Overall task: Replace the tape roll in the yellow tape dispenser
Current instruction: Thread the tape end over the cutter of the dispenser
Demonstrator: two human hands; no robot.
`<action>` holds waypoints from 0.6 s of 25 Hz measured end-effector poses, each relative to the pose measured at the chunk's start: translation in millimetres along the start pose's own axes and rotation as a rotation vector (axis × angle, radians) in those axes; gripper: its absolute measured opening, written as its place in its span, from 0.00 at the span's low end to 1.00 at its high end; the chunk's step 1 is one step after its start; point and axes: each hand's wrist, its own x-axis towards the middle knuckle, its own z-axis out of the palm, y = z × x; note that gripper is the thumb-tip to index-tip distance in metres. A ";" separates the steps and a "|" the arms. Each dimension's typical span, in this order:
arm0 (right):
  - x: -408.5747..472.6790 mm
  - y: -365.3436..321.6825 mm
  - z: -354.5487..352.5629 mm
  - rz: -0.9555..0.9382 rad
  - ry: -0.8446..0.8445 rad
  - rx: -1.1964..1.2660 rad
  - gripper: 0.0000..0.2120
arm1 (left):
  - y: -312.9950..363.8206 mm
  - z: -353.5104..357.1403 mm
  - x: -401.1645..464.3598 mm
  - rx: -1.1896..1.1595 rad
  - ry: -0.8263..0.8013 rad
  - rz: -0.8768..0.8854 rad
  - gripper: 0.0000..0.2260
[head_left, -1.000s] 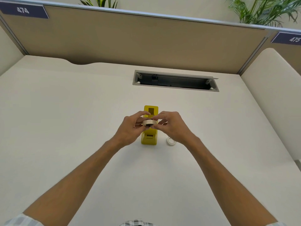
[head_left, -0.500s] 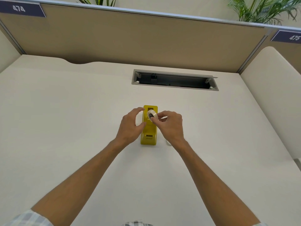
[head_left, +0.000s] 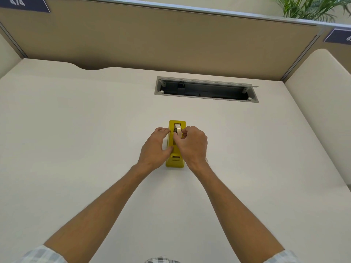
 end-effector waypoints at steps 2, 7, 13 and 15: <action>-0.7 -2.0 2.1 0.001 0.008 -0.038 0.13 | 0.8 0.0 0.9 -0.010 0.007 0.006 0.29; 2.7 -6.7 2.5 0.025 0.005 -0.082 0.14 | 7.2 -3.4 8.1 -0.088 -0.023 0.015 0.34; 9.3 -13.8 -3.0 0.050 -0.071 -0.122 0.14 | 13.5 -4.7 22.5 -0.147 -0.044 0.080 0.26; 8.5 -14.4 -3.4 0.042 -0.088 -0.136 0.13 | 13.6 -4.0 25.4 -0.151 -0.033 0.089 0.21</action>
